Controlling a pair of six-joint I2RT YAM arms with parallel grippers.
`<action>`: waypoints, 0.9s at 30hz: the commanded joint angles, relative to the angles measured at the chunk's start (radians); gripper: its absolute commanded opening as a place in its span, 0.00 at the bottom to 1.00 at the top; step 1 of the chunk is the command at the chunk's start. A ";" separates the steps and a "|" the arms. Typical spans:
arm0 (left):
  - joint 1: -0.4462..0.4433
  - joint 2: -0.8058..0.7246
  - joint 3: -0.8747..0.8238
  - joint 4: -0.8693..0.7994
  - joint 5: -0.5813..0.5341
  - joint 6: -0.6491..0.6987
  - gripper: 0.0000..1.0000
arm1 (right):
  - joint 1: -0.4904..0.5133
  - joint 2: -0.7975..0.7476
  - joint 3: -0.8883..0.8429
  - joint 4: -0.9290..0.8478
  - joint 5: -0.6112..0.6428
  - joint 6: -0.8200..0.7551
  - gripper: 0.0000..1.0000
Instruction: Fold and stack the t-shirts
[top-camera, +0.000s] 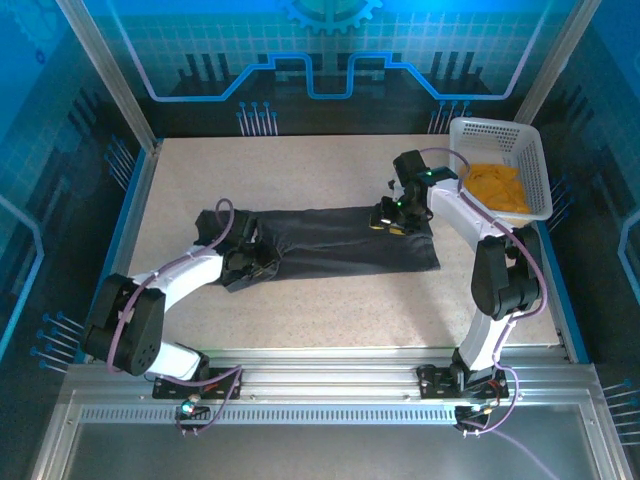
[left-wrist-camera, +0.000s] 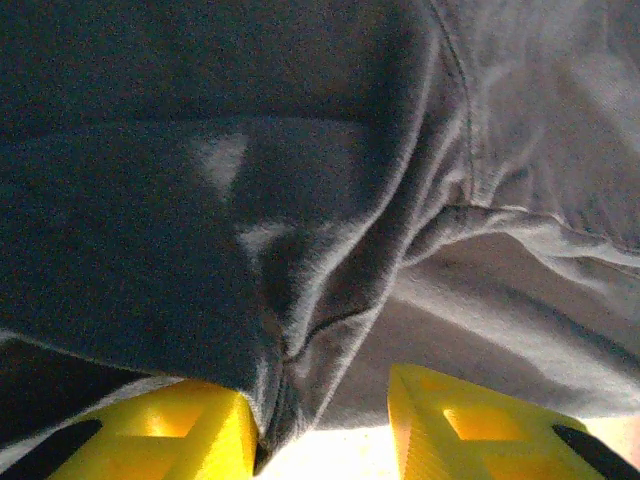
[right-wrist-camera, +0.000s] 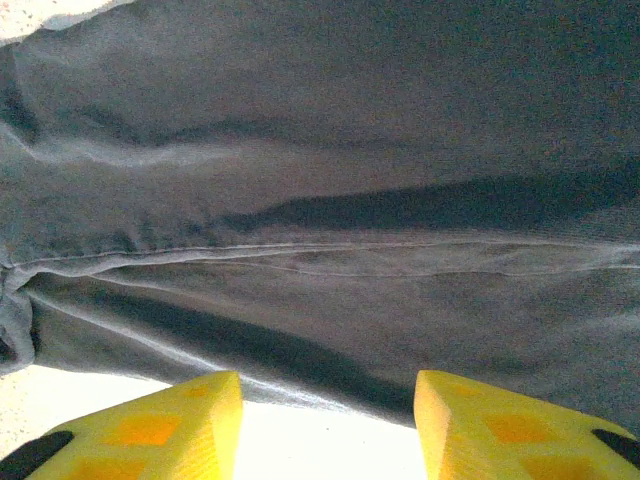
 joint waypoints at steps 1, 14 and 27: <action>-0.030 -0.024 0.011 0.000 0.038 -0.061 0.38 | 0.011 -0.005 -0.006 0.011 -0.022 0.012 0.49; -0.102 0.035 0.003 -0.039 0.093 -0.216 0.38 | 0.004 -0.013 -0.021 0.012 -0.018 0.010 0.49; -0.064 -0.093 0.004 -0.073 0.246 -0.309 0.49 | 0.003 -0.005 -0.018 0.015 -0.021 0.012 0.49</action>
